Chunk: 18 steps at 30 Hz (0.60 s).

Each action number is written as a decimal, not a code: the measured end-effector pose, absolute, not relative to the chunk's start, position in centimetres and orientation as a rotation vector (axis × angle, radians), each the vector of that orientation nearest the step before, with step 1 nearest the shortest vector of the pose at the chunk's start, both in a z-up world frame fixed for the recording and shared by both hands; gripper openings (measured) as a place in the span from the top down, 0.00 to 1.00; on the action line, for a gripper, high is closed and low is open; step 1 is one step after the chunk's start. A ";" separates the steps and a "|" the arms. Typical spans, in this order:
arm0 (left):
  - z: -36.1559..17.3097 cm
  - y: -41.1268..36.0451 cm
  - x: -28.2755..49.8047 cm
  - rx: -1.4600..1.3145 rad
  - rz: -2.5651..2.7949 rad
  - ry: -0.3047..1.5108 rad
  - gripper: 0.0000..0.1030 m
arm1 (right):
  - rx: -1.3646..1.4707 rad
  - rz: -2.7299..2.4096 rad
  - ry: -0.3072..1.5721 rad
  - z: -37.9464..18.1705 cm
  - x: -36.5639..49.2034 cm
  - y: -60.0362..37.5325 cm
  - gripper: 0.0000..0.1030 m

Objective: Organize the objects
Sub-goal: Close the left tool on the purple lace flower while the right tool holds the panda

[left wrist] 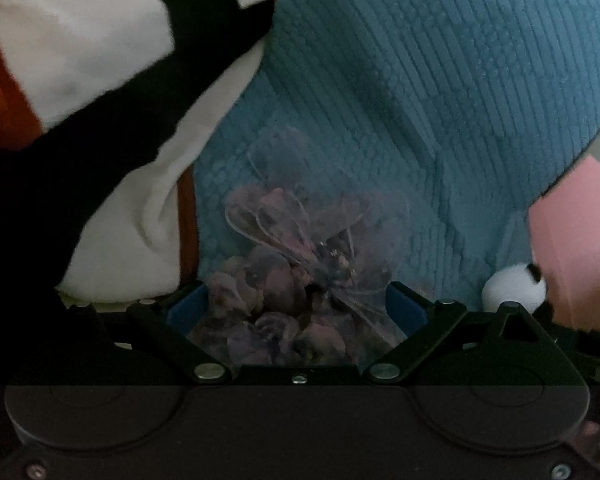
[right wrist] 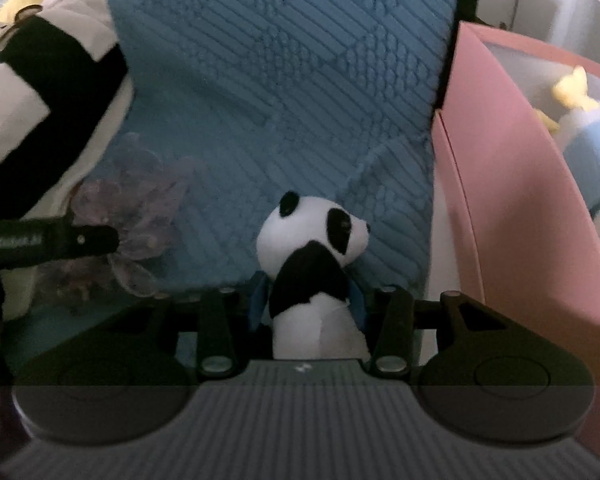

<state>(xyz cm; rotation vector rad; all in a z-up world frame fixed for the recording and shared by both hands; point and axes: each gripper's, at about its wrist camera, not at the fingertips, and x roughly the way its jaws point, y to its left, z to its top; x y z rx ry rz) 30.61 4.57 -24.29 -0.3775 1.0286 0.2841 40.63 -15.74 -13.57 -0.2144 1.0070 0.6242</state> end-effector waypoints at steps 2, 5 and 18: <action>-24.4 4.0 30.9 -0.334 0.286 1.043 0.08 | -0.209 0.623 1.008 -13.8 40.6 -15.7 0.58; -24.9 3.3 31.0 -0.274 0.307 1.061 0.09 | -0.183 0.606 0.999 -13.7 40.4 -15.9 0.60; -26.4 2.8 31.8 -0.259 0.306 1.136 0.14 | -0.141 0.583 1.011 -14.3 39.3 -17.2 0.60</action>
